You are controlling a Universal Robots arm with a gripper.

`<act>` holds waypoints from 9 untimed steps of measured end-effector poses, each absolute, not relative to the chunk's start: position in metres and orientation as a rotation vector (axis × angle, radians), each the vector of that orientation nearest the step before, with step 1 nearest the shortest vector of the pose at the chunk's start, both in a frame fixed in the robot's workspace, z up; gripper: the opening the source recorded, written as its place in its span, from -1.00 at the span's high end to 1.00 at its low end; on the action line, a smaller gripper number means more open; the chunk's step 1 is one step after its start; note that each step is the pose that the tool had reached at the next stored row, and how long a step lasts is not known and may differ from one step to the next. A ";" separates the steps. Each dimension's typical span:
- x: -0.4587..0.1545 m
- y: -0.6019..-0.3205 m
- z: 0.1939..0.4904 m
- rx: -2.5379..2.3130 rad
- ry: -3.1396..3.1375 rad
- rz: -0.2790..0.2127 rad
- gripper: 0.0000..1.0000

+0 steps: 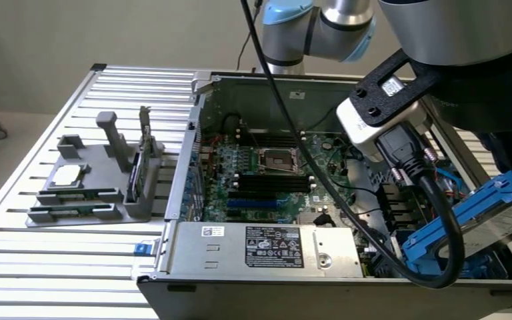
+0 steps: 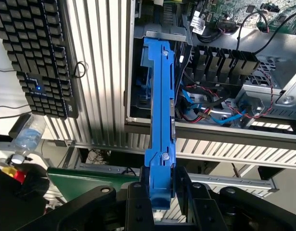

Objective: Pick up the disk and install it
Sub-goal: 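Insert the second disk wire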

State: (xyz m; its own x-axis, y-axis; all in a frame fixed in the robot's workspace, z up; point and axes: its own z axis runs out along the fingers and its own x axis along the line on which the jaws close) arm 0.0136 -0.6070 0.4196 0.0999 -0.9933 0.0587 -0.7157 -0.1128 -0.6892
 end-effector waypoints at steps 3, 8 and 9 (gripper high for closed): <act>0.013 -0.607 0.420 -1.886 1.666 -0.731 0.28; 0.013 -0.607 0.420 -1.886 1.666 -0.732 0.15; 0.013 -0.607 0.420 -1.886 1.665 -0.732 0.15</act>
State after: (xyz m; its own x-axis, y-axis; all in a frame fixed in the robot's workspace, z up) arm 0.0129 -0.6070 0.4196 0.0999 -0.9933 0.0588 -0.7149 -0.1127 -0.6900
